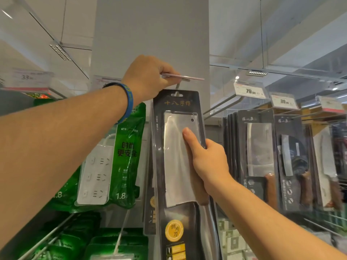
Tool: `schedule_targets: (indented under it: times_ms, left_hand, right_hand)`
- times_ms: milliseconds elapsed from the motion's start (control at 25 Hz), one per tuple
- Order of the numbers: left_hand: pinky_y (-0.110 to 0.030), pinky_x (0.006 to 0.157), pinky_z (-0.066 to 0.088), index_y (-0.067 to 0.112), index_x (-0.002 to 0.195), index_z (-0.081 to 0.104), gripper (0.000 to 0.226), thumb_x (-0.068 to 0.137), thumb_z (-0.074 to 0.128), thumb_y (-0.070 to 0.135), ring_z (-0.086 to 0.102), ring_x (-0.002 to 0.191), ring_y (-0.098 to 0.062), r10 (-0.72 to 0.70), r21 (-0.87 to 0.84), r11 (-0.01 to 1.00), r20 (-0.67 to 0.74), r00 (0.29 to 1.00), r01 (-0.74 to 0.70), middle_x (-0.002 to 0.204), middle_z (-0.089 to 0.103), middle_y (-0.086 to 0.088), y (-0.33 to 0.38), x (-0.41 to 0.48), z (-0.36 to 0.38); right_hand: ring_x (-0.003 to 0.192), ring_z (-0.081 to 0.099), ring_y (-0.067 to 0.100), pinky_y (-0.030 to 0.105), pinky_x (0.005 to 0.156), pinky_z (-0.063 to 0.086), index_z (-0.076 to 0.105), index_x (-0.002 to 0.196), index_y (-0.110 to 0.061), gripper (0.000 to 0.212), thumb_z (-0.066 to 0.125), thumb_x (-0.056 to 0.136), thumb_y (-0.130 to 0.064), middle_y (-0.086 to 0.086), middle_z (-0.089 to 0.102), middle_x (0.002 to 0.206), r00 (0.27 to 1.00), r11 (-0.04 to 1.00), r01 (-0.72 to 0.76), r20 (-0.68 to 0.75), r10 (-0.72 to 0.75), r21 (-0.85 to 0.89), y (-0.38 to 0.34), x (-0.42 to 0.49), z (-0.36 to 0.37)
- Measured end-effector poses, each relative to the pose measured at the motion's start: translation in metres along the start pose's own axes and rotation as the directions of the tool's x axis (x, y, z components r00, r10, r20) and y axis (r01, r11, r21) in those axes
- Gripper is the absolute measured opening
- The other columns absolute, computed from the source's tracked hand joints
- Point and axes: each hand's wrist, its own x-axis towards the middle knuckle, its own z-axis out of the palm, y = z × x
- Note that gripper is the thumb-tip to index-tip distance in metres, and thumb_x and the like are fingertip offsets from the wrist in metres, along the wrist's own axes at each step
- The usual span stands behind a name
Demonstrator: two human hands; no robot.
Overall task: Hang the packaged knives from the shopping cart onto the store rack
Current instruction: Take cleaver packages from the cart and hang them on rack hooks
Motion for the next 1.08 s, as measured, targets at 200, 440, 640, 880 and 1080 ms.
schedule_targets:
  times_ms: [200, 440, 640, 880, 1080]
  left_hand:
    - [-0.024, 0.078, 0.046, 0.029, 0.114, 0.075, 0.033, 0.089, 0.066, 0.048, 0.061, 0.090, -0.009, 0.015, 0.000, 1.000, 0.016, 1.000, -0.015, 0.101, 0.075, 0.005, 0.000, 0.000, 0.000]
    - [-0.023, 0.084, 0.047, 0.029, 0.115, 0.074, 0.033, 0.088, 0.067, 0.047, 0.063, 0.095, -0.010, 0.001, -0.016, 1.000, 0.025, 1.000, -0.001, 0.104, 0.074, 0.006, -0.002, -0.001, 0.001]
    - [-0.020, 0.085, 0.045, 0.029, 0.114, 0.074, 0.029, 0.089, 0.069, 0.043, 0.064, 0.096, -0.008, 0.000, -0.008, 1.000, 0.020, 1.000, 0.000, 0.106, 0.074, 0.007, -0.002, 0.001, 0.002]
    - [-0.028, 0.094, 0.047, 0.029, 0.123, 0.069, 0.035, 0.091, 0.068, 0.041, 0.064, 0.108, -0.014, 0.037, 0.114, 0.993, 0.030, 0.999, -0.041, 0.119, 0.072, 0.007, 0.000, -0.005, 0.000]
    - [-0.034, 0.097, 0.049, 0.027, 0.131, 0.064, 0.037, 0.095, 0.062, 0.039, 0.061, 0.116, -0.017, 0.114, 0.245, 0.961, 0.068, 0.991, -0.127, 0.131, 0.066, 0.009, 0.002, -0.008, 0.000]
  right_hand:
    - [0.073, 0.069, 0.026, 0.047, 0.072, 0.059, 0.067, 0.083, -0.010, 0.072, 0.064, 0.075, -0.082, 0.006, 0.073, 0.078, 0.998, 0.995, 0.029, -0.044, -0.033, -0.091, 0.007, -0.001, 0.003]
    - [0.059, 0.063, 0.009, 0.031, 0.055, 0.045, 0.061, 0.069, -0.018, 0.064, 0.063, 0.076, -0.081, -0.007, 0.066, 0.063, 0.993, 0.992, 0.057, -0.099, -0.068, -0.112, 0.013, 0.002, 0.012]
    - [0.085, 0.069, 0.020, 0.047, 0.078, 0.059, 0.069, 0.095, -0.016, 0.078, 0.057, 0.071, -0.089, -0.003, 0.073, 0.090, 0.999, 0.991, -0.006, -0.050, 0.000, -0.133, 0.020, 0.014, 0.019]
    - [0.119, 0.063, 0.033, 0.054, 0.100, 0.053, 0.056, 0.140, -0.016, 0.094, 0.051, 0.078, -0.088, 0.007, 0.065, 0.134, 0.990, 0.969, -0.133, 0.010, 0.138, -0.206, 0.029, 0.037, 0.041]
    - [0.122, 0.060, 0.035, 0.054, 0.102, 0.052, 0.043, 0.151, -0.014, 0.101, 0.051, 0.080, -0.086, 0.011, 0.058, 0.142, 0.973, 0.961, -0.197, 0.085, 0.216, -0.192, 0.035, 0.045, 0.051]
